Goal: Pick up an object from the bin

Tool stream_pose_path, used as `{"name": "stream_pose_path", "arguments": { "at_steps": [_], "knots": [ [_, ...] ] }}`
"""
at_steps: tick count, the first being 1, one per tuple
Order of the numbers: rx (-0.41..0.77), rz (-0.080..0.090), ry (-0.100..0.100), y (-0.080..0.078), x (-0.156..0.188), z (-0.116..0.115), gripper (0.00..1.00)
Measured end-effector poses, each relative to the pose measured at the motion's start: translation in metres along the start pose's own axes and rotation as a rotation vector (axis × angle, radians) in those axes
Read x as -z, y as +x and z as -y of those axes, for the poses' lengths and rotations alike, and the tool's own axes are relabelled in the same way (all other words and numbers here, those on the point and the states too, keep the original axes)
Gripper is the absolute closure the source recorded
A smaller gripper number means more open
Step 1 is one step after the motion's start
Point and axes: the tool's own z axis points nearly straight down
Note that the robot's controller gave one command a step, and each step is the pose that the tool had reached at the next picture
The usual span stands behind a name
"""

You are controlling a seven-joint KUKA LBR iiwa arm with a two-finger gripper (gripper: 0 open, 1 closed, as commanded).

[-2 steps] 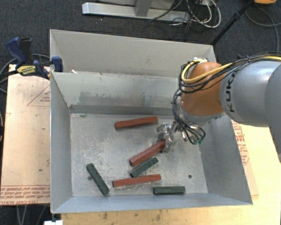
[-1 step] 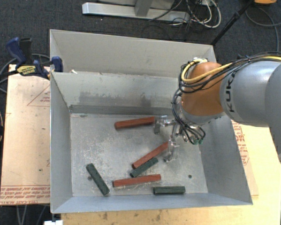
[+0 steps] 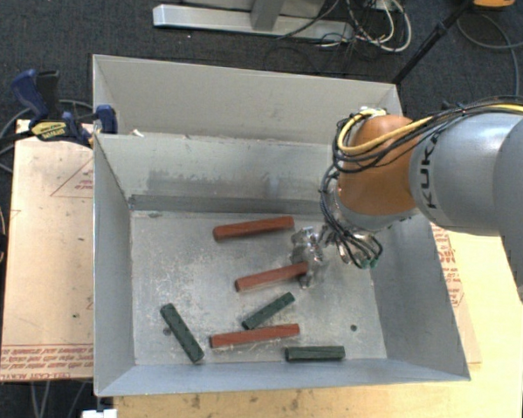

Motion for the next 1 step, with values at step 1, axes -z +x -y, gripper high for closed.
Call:
{"name": "stream_pose_path", "arguments": {
  "at_steps": [1],
  "knots": [
    [0.226,0.006,0.002,-0.037,0.0414,0.0067,1.0]
  ]
}}
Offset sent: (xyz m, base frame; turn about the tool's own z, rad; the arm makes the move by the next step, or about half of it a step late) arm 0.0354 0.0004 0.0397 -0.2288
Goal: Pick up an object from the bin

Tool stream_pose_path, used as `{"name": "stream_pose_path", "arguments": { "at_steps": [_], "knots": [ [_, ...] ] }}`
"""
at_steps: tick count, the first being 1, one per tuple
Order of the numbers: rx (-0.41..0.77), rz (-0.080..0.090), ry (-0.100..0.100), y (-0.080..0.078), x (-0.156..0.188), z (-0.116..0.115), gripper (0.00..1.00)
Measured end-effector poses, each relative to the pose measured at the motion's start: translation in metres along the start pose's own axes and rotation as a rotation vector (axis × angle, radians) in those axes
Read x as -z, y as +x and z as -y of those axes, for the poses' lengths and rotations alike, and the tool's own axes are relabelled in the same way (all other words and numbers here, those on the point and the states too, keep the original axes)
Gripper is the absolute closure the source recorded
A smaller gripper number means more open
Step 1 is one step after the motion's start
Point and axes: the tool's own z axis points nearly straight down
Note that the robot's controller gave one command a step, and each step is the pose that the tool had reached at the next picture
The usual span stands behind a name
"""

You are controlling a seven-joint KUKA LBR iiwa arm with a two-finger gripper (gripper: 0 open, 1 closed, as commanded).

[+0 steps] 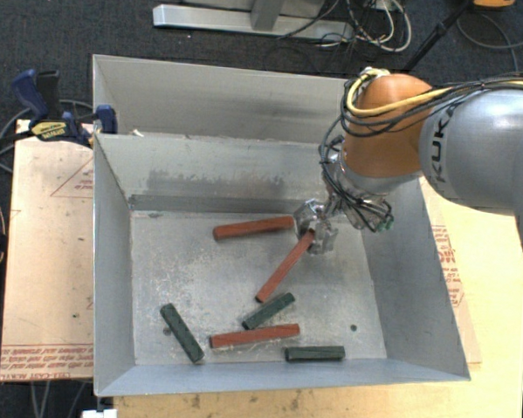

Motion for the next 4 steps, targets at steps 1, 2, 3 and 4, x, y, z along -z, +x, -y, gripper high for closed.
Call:
{"name": "stream_pose_path", "arguments": {
  "at_steps": [1,2,3,4],
  "knots": [
    [-0.001,-0.003,-0.002,0.001,-0.002,0.0,0.0],
    [0.445,0.0,-0.002,-0.023,-0.041,-0.025,0.0],
    [0.444,0.002,-0.001,-0.024,-0.038,-0.025,1.0],
    [0.444,-0.002,-0.004,-0.022,-0.041,-0.025,0.0]
  ]
}}
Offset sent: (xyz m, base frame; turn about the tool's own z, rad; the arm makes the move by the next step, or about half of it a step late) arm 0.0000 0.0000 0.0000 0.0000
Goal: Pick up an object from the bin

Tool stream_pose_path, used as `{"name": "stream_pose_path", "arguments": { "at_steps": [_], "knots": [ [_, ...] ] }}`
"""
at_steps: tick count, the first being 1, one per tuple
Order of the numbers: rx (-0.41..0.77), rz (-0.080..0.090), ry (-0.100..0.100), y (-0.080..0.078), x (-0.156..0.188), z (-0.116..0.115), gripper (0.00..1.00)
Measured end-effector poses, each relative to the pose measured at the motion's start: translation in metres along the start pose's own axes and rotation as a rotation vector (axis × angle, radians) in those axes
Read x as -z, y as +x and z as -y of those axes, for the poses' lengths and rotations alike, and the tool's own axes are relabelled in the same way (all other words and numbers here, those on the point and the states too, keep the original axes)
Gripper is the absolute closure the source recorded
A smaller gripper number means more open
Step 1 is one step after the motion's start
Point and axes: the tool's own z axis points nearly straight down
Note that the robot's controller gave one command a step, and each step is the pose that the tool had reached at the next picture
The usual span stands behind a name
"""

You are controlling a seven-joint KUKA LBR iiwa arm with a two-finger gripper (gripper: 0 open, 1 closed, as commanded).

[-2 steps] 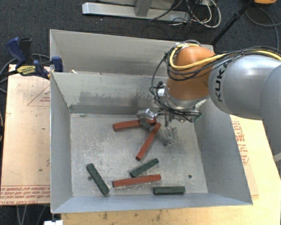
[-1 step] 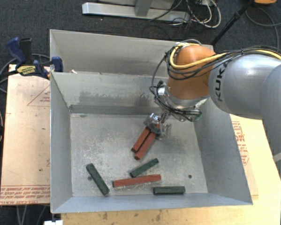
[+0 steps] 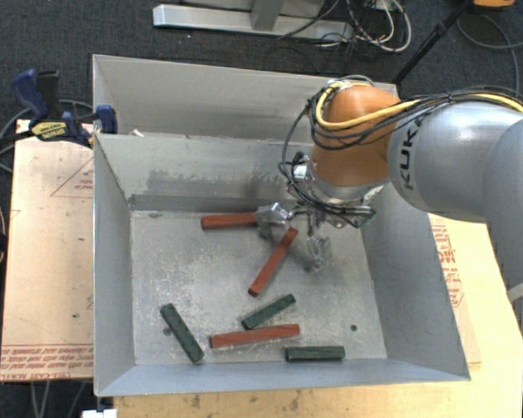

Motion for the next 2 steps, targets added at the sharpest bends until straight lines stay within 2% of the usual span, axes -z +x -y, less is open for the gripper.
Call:
{"name": "stream_pose_path", "arguments": {
  "at_steps": [1,2],
  "knots": [
    [0.0,0.0,0.0,0.0,0.0,0.0,1.0],
    [0.102,0.005,0.008,-0.019,0.205,-0.022,1.0]
  ]
}}
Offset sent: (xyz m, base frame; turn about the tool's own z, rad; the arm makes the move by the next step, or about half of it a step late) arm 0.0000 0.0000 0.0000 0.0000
